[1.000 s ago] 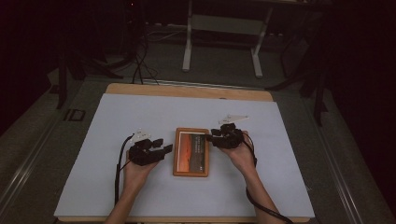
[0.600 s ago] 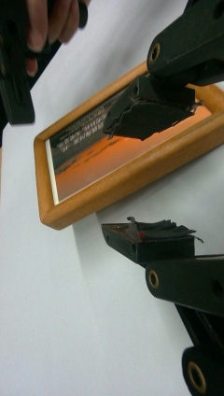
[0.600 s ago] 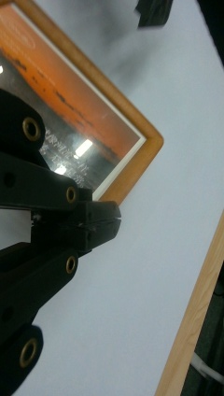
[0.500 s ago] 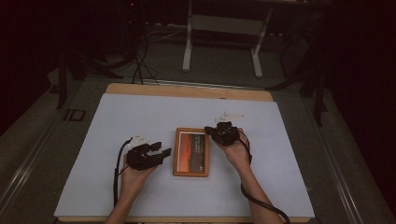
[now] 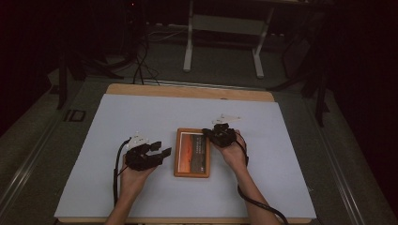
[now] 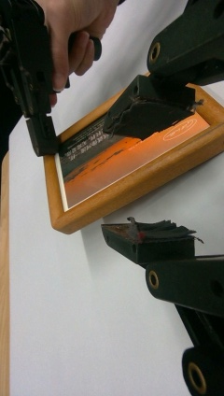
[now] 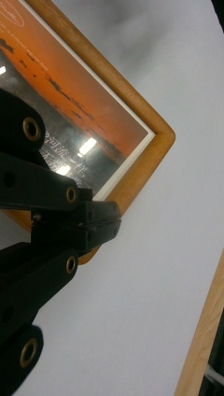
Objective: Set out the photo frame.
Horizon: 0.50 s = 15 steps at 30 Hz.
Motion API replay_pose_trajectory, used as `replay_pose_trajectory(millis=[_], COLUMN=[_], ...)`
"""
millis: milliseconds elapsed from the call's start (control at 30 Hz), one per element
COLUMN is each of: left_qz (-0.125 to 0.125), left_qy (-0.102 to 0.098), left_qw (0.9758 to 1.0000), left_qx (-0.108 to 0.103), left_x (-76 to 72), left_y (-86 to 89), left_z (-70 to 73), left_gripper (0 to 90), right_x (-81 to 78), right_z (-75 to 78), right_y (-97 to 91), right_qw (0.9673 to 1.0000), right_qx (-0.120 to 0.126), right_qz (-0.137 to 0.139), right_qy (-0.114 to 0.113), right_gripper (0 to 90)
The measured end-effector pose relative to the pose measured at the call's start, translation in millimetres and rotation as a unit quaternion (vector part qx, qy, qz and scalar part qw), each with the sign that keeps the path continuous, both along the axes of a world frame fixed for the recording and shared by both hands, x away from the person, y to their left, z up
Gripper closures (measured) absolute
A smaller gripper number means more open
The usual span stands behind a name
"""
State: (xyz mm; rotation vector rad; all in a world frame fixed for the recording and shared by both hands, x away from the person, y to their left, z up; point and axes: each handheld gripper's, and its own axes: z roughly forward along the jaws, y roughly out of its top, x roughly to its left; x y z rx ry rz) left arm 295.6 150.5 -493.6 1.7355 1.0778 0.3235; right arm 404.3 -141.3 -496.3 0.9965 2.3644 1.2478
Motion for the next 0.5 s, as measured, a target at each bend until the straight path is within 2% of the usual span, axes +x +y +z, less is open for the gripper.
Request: replay_pose_trajectory(millis=[500], left_qz=[0.0], left_qy=[0.004], left_qw=[1.0], left_qx=[-0.003], left_x=[0.0], left_y=[0.7], left_z=[5.2], left_gripper=[45.2], right_x=[3.8], right_z=[-5.6], right_y=[-8.6], right_qw=[0.9996], right_qx=[0.016], right_qz=[-0.017], right_qy=[0.016], right_gripper=[90.0])
